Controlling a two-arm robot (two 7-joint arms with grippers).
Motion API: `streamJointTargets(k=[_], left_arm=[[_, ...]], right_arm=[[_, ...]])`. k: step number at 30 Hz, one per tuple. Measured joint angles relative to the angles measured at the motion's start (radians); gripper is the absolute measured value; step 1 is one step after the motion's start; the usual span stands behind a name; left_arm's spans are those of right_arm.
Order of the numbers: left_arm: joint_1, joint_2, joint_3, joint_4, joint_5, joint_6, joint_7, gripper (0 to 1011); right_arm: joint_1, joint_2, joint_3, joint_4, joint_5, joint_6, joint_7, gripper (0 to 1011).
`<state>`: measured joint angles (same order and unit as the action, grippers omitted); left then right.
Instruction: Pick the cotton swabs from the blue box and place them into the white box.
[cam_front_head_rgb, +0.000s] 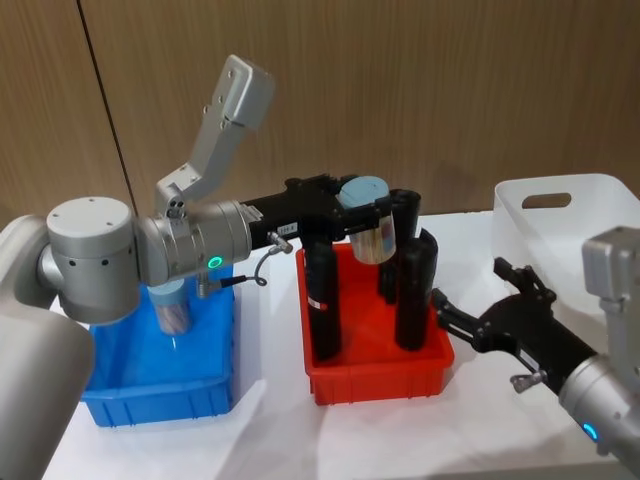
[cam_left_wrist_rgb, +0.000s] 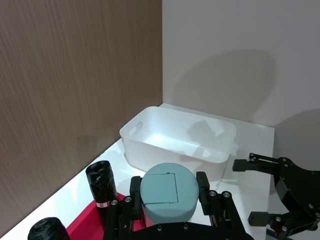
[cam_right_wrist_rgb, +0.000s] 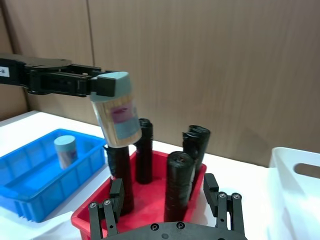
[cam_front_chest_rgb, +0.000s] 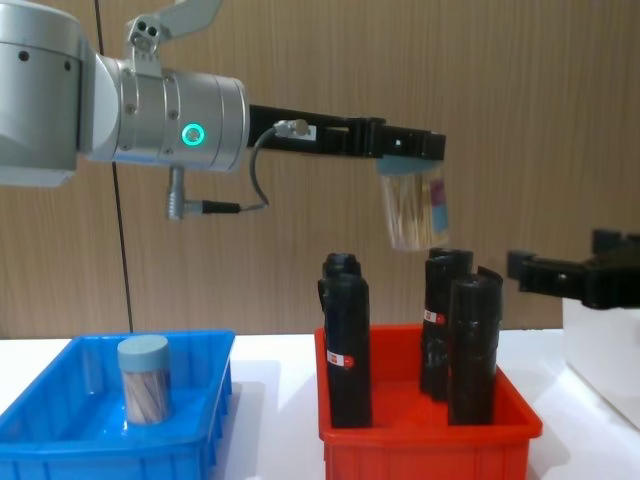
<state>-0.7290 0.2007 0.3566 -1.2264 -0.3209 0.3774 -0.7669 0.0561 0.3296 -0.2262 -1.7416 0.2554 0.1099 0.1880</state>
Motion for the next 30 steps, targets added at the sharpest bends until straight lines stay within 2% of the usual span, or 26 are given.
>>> streamJointTargets(k=[12,30], left_arm=[[-0.005,-0.002,0.002,0.004,0.002,0.002,-0.006,669],[-0.007,-0.003,0.001,0.007,0.002,0.003,-0.009,669]], right_arm=[[0.112,-0.027,-0.002,0.073,-0.001,0.076,0.136,1001],[0.227,-0.065,-0.011,0.157,0.026,0.135,0.262,1001]])
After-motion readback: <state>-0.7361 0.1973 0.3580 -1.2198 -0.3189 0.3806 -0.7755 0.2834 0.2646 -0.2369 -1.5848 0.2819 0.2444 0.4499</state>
